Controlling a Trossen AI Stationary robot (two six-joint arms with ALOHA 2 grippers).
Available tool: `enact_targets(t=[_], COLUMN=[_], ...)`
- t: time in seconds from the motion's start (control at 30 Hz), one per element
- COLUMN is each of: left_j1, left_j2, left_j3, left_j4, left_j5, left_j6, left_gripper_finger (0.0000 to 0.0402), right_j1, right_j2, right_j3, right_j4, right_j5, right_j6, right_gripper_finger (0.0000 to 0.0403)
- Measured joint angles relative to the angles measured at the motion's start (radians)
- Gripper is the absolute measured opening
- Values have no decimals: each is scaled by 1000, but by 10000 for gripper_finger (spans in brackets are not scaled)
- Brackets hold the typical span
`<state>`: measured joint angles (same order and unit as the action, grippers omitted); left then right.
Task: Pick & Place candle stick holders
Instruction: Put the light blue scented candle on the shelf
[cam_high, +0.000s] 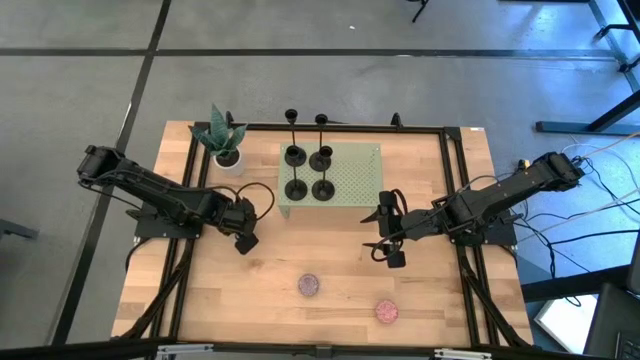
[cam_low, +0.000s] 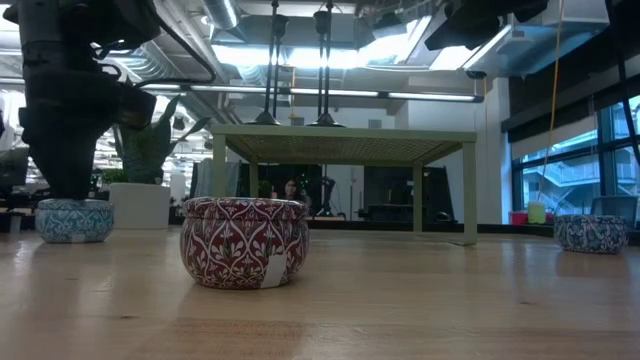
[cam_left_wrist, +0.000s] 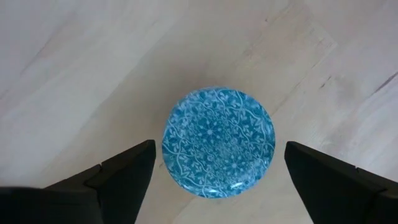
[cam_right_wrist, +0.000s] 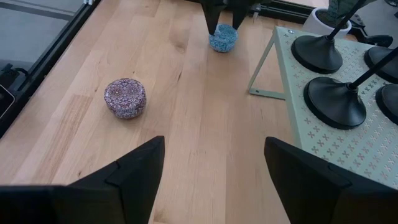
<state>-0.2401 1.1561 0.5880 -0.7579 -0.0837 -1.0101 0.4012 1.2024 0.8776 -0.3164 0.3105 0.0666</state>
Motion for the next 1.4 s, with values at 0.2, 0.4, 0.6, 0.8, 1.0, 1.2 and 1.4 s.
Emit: enact_targets(t=[0.2, 0.4, 0.6, 0.8, 1.0, 1.2, 1.4], left_j1=[0, 0, 0, 0, 0, 0, 0], left_j2=[0, 0, 8, 63, 100, 101, 100], left_j3=[0, 0, 0, 0, 0, 0, 0], left_j4=[0, 0, 0, 7, 5, 10, 77], left_j5=[-29, -25, -30, -28, -13, -8, 11], left_j6=[-25, -40, -54, -60, -63, -68, -61], left_gripper_finger=[367, 368, 368, 368, 367, 343, 299], right_j1=[0, 0, 0, 0, 0, 0, 0], right_j2=[0, 0, 0, 0, 0, 0, 0], right_j3=[0, 0, 0, 0, 0, 0, 0], right_j4=[0, -2, -2, -3, -5, -4, -3], right_j5=[0, 0, 0, 0, 0, 1, 3], right_j6=[0, 0, 1, 1, 1, 3, 3], right_gripper_finger=[281, 281, 281, 281, 281, 281, 281])
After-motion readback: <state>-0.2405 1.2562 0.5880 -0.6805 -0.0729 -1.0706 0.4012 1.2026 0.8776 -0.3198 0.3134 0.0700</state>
